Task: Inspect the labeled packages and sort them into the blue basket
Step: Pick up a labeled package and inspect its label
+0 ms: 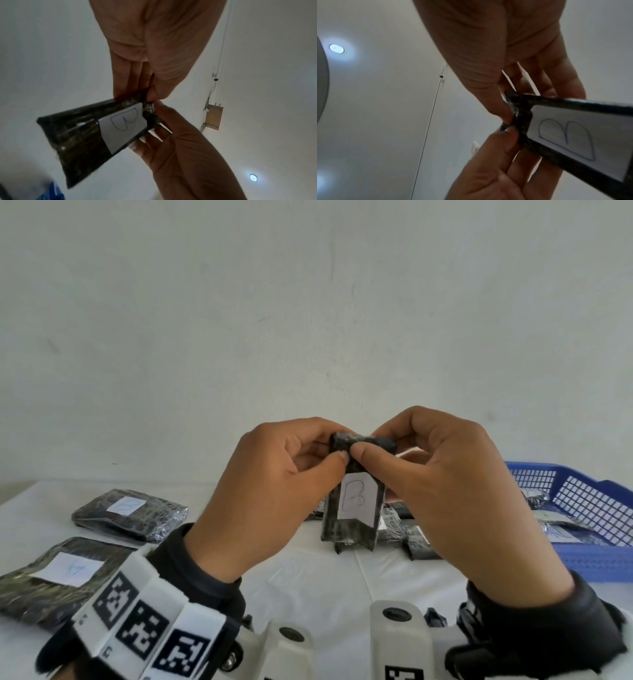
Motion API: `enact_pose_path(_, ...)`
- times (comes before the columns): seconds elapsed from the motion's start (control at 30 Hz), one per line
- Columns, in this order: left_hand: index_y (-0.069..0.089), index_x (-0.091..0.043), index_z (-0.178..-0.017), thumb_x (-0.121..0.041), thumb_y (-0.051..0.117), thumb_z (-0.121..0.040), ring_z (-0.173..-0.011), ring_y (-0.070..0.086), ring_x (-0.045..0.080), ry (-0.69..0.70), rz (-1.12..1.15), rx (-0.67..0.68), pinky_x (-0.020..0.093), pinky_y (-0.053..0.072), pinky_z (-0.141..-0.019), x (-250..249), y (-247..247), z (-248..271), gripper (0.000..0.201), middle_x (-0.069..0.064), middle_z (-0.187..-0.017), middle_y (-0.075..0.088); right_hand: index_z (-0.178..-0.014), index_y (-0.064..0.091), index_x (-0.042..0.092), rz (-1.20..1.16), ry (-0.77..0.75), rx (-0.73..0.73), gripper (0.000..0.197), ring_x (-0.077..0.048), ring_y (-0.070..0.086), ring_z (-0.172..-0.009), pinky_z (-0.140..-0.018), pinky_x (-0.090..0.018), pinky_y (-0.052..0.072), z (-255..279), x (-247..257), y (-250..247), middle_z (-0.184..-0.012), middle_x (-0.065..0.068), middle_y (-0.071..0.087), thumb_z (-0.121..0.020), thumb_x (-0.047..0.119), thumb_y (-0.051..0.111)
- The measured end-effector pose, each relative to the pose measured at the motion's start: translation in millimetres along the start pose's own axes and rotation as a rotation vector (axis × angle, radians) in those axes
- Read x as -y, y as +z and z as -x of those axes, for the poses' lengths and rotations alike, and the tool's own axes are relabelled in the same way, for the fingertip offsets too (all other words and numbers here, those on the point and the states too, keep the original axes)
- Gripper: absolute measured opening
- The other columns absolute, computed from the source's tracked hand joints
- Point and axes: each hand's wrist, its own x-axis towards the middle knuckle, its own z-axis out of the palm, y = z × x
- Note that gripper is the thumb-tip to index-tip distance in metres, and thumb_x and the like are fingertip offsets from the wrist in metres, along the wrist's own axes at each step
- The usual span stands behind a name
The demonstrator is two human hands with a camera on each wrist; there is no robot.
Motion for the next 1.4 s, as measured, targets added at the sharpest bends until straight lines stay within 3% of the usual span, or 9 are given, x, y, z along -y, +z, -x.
enact_pose_path(0.17, 0.077, -0.023, -0.108, -0.018, 0.061, -0.100, -0.092, 0.079, 0.017, -0.035, 0.009, 0.030, 0.046, 0.064, -0.085, -1.9, -0.1, 0.7, 0.018, -0.003, -0.095, 0.081, -0.074, 0.071, 0.023, -0.027, -0.050, -0.017, 0.016, -0.003, 0.066, -0.053, -0.048, -0.013, 0.047, 0.6, 0.8, 0.4, -0.064, 0.008, 0.073, -0.087, 0.027, 0.080)
enact_pose_path(0.37, 0.079, -0.018, -0.105, -0.019, 0.060, -0.101, -0.086, 0.079, 0.015, -0.003, 0.021, 0.017, 0.030, 0.065, -0.072, -4.6, -4.7, 2.1, 0.020, -0.003, -0.091, 0.081, -0.075, 0.068, 0.025, -0.058, -0.033, -0.015, 0.018, -0.007, 0.069, -0.056, -0.046, -0.014, 0.047, 1.7, 4.3, 1.1, -0.067, 0.007, 0.074, -0.086, 0.035, 0.078)
enact_pose_path(0.53, 0.080, -0.013, -0.102, -0.018, 0.057, -0.103, -0.080, 0.079, 0.016, -0.006, 0.016, -0.015, 0.032, 0.065, -0.067, -0.8, -3.4, 0.8, 0.023, 0.000, -0.086, 0.081, -0.082, 0.066, 0.021, -0.051, 0.052, 0.064, 0.024, -0.020, 0.075, -0.066, -0.059, -0.041, 0.064, 2.6, 4.2, 2.1, -0.076, 0.001, 0.076, -0.087, 0.044, 0.073)
enact_pose_path(0.67, 0.080, -0.015, -0.100, -0.020, 0.058, -0.103, -0.081, 0.078, 0.019, -0.038, 0.032, 0.007, 0.034, 0.065, -0.068, -0.4, -1.9, 0.0, 0.023, 0.003, -0.088, 0.080, -0.075, 0.064, 0.020, -0.027, 0.011, 0.016, 0.025, -0.013, 0.068, -0.054, -0.047, -0.021, 0.051, 2.3, 3.4, 0.9, -0.067, 0.001, 0.073, -0.090, 0.036, 0.076)
enact_pose_path(0.97, 0.079, -0.017, -0.098, -0.018, 0.066, -0.098, -0.087, 0.079, 0.023, -0.078, 0.066, 0.014, 0.044, 0.065, -0.071, 3.7, -2.9, -1.2, 0.013, 0.004, -0.090, 0.080, -0.079, 0.068, 0.022, 0.039, -0.017, -0.007, 0.018, 0.000, 0.062, -0.053, -0.047, -0.015, 0.047, 0.2, -3.2, 5.1, -0.065, 0.006, 0.071, -0.095, 0.029, 0.071)
enact_pose_path(1.07, 0.080, -0.017, -0.099, -0.015, 0.066, -0.098, -0.086, 0.079, 0.022, -0.051, 0.077, -0.007, 0.042, 0.065, -0.070, 3.4, -5.9, -2.1, 0.014, 0.002, -0.090, 0.081, -0.084, 0.067, 0.025, 0.007, 0.020, 0.050, 0.013, -0.009, 0.073, -0.066, -0.057, -0.029, 0.061, 0.2, -3.3, 4.6, -0.074, 0.005, 0.075, -0.093, 0.032, 0.072)
enact_pose_path(1.17, 0.080, -0.020, -0.101, -0.016, 0.065, -0.099, -0.090, 0.078, 0.020, -0.051, 0.083, 0.022, 0.044, 0.065, -0.076, -0.8, -6.9, -1.4, 0.016, 0.000, -0.093, 0.081, -0.082, 0.066, 0.022, 0.005, -0.016, 0.025, 0.014, -0.014, 0.074, -0.067, -0.057, -0.030, 0.060, 0.6, -2.6, 1.6, -0.074, 0.002, 0.075, -0.092, 0.027, 0.074)
enact_pose_path(1.3, 0.080, -0.020, -0.101, -0.015, 0.063, -0.099, -0.085, 0.078, 0.020, -0.035, 0.075, -0.014, 0.040, 0.065, -0.069, 1.7, -6.2, -1.3, 0.017, 0.000, -0.091, 0.081, -0.088, 0.066, 0.019, -0.035, 0.013, 0.064, 0.014, -0.015, 0.075, -0.066, -0.060, -0.043, 0.063, 1.4, -0.4, 3.0, -0.079, 0.001, 0.077, -0.097, 0.029, 0.066)
enact_pose_path(1.4, 0.076, -0.019, -0.104, -0.015, 0.065, -0.097, -0.085, 0.079, 0.022, -0.091, 0.132, 0.044, 0.032, 0.063, -0.065, -1.0, -3.4, -0.5, 0.013, 0.004, -0.092, 0.080, -0.085, 0.067, 0.018, -0.018, -0.013, 0.019, 0.017, -0.012, 0.072, -0.060, -0.054, -0.039, 0.062, 0.2, -2.8, -0.4, -0.075, 0.000, 0.076, -0.100, 0.026, 0.065)
